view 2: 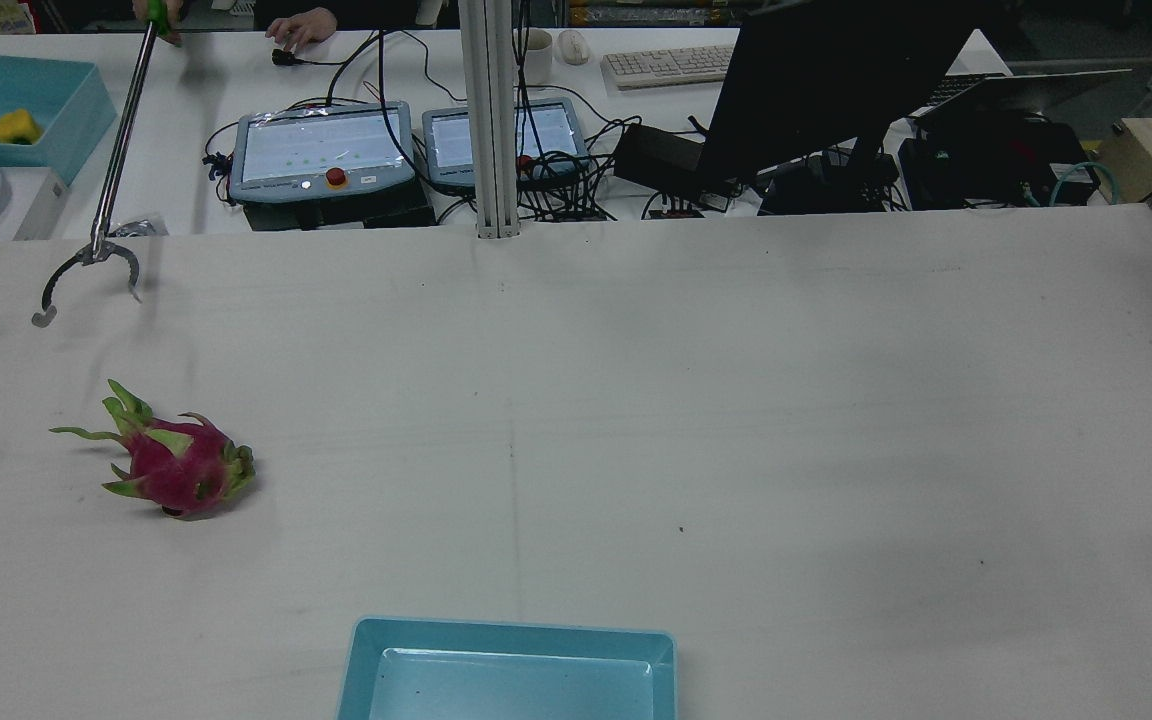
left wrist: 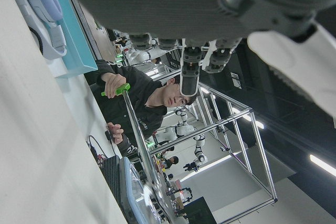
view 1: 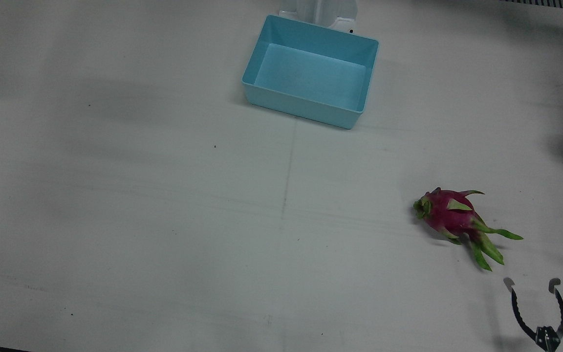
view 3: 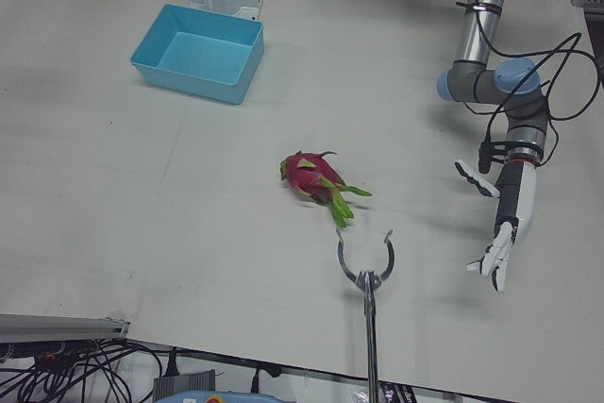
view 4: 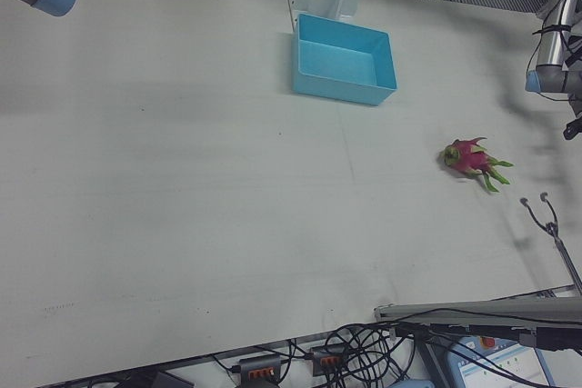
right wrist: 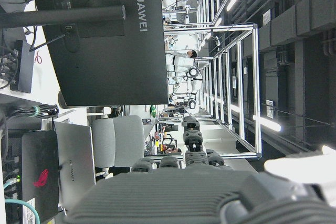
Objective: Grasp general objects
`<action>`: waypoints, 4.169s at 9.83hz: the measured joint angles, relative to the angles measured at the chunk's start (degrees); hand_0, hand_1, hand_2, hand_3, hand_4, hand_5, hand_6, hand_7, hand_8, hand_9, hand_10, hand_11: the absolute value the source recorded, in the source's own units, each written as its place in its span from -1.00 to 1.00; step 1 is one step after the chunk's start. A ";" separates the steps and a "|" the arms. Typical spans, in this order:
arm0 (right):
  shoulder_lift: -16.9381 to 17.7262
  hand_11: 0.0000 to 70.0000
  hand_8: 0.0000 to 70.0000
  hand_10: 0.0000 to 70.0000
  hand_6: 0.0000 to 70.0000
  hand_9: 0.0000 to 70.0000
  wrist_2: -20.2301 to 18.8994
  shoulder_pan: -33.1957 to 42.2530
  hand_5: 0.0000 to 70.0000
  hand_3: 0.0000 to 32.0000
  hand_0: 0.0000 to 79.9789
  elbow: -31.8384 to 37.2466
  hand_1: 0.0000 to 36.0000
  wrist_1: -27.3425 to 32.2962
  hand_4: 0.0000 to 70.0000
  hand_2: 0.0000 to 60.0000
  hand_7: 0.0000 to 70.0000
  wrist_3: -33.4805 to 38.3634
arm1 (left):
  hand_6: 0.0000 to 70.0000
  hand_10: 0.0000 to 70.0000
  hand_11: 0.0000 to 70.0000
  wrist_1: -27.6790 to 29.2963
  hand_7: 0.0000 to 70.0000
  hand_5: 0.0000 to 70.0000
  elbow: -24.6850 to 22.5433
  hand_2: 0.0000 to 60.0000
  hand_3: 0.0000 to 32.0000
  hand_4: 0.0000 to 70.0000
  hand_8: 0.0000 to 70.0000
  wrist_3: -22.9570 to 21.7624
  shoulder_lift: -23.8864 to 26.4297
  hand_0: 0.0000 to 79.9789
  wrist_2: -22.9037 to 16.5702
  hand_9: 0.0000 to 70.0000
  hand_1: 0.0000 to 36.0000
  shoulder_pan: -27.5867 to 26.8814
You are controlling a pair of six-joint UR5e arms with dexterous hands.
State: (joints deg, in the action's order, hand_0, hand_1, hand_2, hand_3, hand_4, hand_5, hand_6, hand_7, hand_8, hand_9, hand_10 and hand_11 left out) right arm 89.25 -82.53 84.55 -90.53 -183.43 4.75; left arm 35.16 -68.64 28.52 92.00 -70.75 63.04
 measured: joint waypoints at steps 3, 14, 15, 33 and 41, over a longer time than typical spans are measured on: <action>-0.01 -1.00 -1.00 -1.00 -1.00 -1.00 0.00 0.00 -1.00 -1.00 -1.00 0.00 -1.00 0.00 -1.00 -1.00 -1.00 0.00 | -0.70 -1.00 -1.00 0.06 -0.15 -0.95 -0.55 -1.00 -1.00 -0.76 -0.97 0.17 -0.04 0.16 0.00 -0.87 -0.67 0.03; 0.01 -1.00 -1.00 -1.00 -1.00 -1.00 0.00 0.00 -1.00 -1.00 -1.00 -0.09 -1.00 0.00 -1.00 -1.00 -1.00 0.00 | -0.79 -1.00 -1.00 -6.99 -0.34 -0.87 -14.25 -0.66 -1.00 -0.64 -0.99 9.39 0.27 0.33 -9.03 -0.91 0.19 -0.15; -0.01 -1.00 -1.00 -1.00 -1.00 -1.00 0.00 0.00 -1.00 -1.00 -1.00 -0.09 -1.00 0.00 -1.00 -1.00 -1.00 0.00 | -0.84 -1.00 -1.00 -8.91 -0.41 -0.91 -17.13 -0.64 -1.00 -0.70 -1.00 12.01 0.11 0.36 -12.15 -0.92 0.27 -0.11; -0.02 -1.00 -1.00 -1.00 -1.00 -1.00 0.00 0.00 -1.00 -1.00 -1.00 -0.09 -1.00 0.00 -1.00 -1.00 -1.00 0.00 | -1.00 -1.00 -1.00 -23.52 -0.94 -1.00 -27.43 -0.22 0.62 -1.00 -1.00 50.52 -1.16 0.49 -20.83 -1.00 0.88 -10.11; -0.02 -1.00 -1.00 -1.00 -1.00 -1.00 0.00 0.00 -1.00 -1.00 -1.00 -0.09 -1.00 0.00 -1.00 -1.00 -1.00 0.00 | -1.00 -1.00 -1.00 -27.04 -0.94 -1.00 -27.19 -0.24 0.46 -1.00 -1.00 50.90 -0.41 0.48 -12.10 -1.00 0.87 -17.76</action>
State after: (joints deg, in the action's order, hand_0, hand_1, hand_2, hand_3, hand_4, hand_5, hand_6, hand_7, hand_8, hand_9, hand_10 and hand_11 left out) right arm 89.23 -82.53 84.55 -90.61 -183.43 4.75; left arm 8.12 -95.84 79.42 91.58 -82.85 45.28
